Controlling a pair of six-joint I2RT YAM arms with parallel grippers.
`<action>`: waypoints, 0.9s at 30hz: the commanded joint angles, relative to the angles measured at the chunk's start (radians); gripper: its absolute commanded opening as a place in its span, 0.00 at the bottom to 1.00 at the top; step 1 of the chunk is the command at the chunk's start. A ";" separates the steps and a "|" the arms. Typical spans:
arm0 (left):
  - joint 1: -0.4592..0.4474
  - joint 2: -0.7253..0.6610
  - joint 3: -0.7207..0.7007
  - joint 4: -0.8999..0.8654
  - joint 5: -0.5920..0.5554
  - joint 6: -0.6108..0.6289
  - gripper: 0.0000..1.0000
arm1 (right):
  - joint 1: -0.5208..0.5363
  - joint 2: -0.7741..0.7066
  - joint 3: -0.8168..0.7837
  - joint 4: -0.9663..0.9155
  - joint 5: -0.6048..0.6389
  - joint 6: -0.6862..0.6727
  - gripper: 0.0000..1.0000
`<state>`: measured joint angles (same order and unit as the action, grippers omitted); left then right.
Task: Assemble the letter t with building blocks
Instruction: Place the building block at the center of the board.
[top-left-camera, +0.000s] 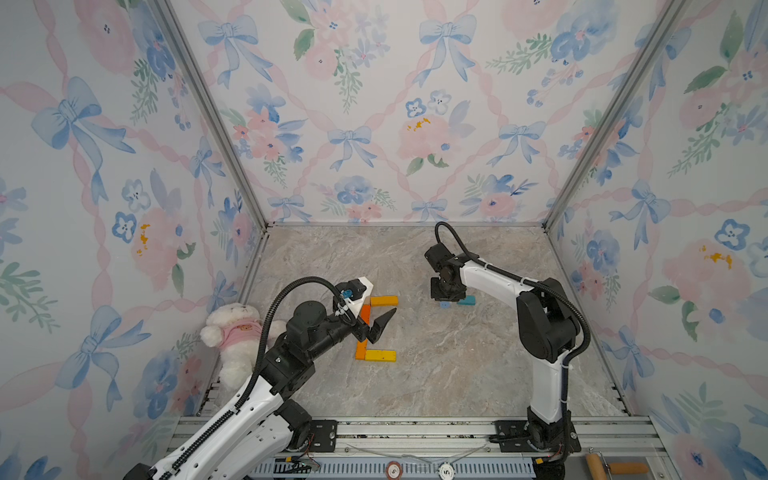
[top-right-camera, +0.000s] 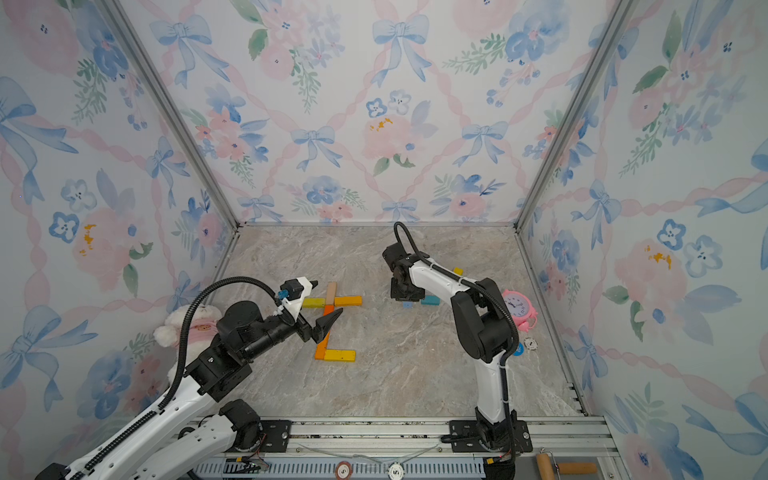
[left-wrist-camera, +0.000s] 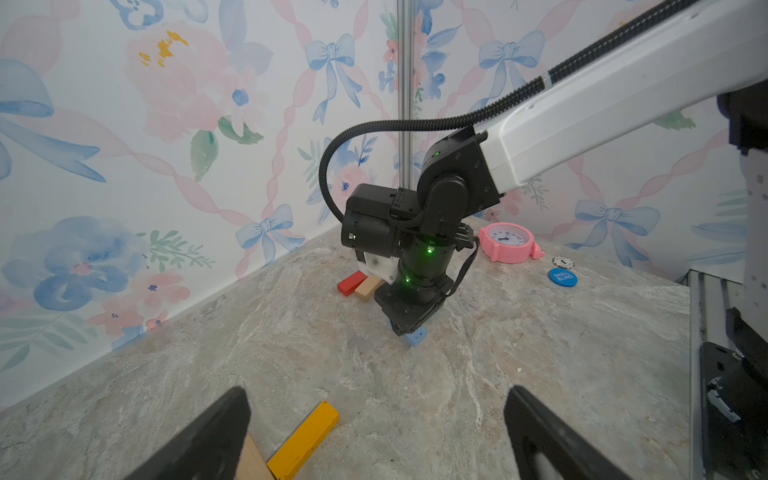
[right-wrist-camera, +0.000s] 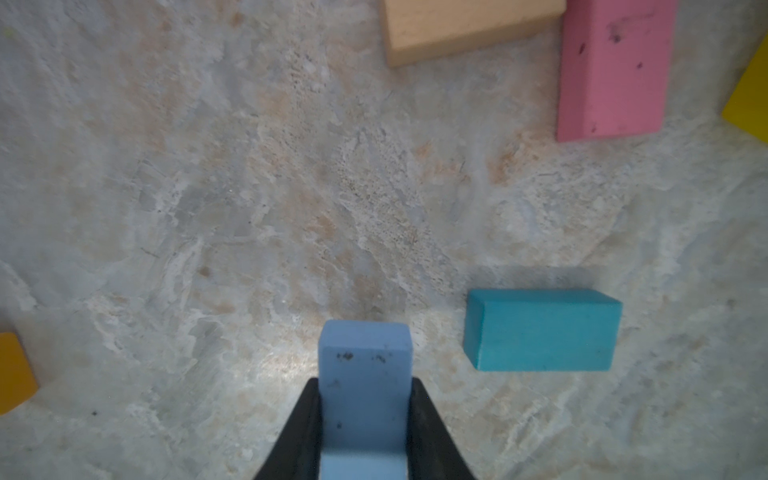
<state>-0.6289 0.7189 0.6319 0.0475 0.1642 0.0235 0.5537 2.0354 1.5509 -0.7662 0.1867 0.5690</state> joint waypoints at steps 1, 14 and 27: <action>-0.004 0.001 -0.010 0.021 -0.001 0.015 0.98 | 0.006 0.026 -0.007 0.007 -0.012 0.020 0.19; -0.005 -0.003 -0.011 0.023 0.001 0.015 0.98 | 0.006 0.054 -0.008 0.018 -0.017 0.035 0.21; -0.004 0.001 -0.011 0.023 0.008 0.016 0.98 | 0.003 0.057 -0.024 0.032 -0.015 0.023 0.23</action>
<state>-0.6289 0.7189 0.6319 0.0483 0.1650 0.0261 0.5537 2.0800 1.5349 -0.7368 0.1715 0.5877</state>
